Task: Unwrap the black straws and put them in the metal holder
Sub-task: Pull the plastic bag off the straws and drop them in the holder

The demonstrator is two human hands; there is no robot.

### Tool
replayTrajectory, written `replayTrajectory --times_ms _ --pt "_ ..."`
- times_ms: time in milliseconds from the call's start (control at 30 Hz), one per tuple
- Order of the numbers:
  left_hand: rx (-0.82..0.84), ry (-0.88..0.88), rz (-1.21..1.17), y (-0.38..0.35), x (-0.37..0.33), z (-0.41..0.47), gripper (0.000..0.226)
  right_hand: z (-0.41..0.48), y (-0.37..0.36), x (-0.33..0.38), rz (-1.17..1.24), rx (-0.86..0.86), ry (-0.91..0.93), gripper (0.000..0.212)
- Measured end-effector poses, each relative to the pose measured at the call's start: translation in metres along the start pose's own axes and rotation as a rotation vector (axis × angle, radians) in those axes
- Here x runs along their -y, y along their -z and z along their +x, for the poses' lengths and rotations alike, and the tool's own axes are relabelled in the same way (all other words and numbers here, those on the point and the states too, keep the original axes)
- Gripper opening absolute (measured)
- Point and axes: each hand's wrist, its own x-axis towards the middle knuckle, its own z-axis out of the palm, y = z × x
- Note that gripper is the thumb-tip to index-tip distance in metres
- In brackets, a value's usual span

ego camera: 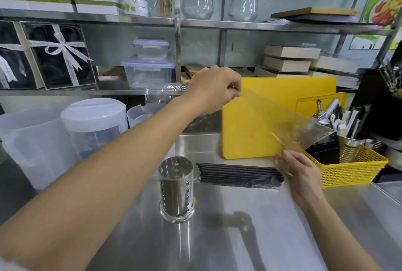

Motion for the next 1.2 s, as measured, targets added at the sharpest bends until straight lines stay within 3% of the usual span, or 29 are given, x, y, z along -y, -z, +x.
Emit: replayTrajectory --times_ms 133,200,267,333,500,700,1200 --pt "0.003 0.014 -0.002 0.0 -0.002 0.004 0.017 -0.006 0.005 -0.005 0.014 0.006 0.025 0.033" --pt "0.013 0.005 -0.005 0.001 -0.001 0.003 0.017 -0.008 0.004 -0.002 0.024 -0.016 0.032 0.011" --pt "0.014 0.005 -0.017 0.003 0.001 0.002 0.016 -0.004 0.006 0.0 0.031 -0.04 0.066 0.018" --pt "0.015 0.012 -0.032 0.006 0.004 0.001 0.016 -0.003 0.004 0.005 0.041 -0.037 0.094 0.007" --pt "0.007 0.075 -0.082 0.009 0.021 -0.005 0.013 0.0 -0.004 0.014 0.002 0.016 0.139 0.045" --pt "-0.052 0.111 -0.188 0.003 0.034 -0.014 0.011 0.005 -0.009 0.02 -0.012 0.032 0.154 0.052" --pt "-0.141 0.261 -0.389 0.006 0.081 -0.03 0.008 0.036 -0.044 0.058 -0.259 0.086 0.246 0.036"
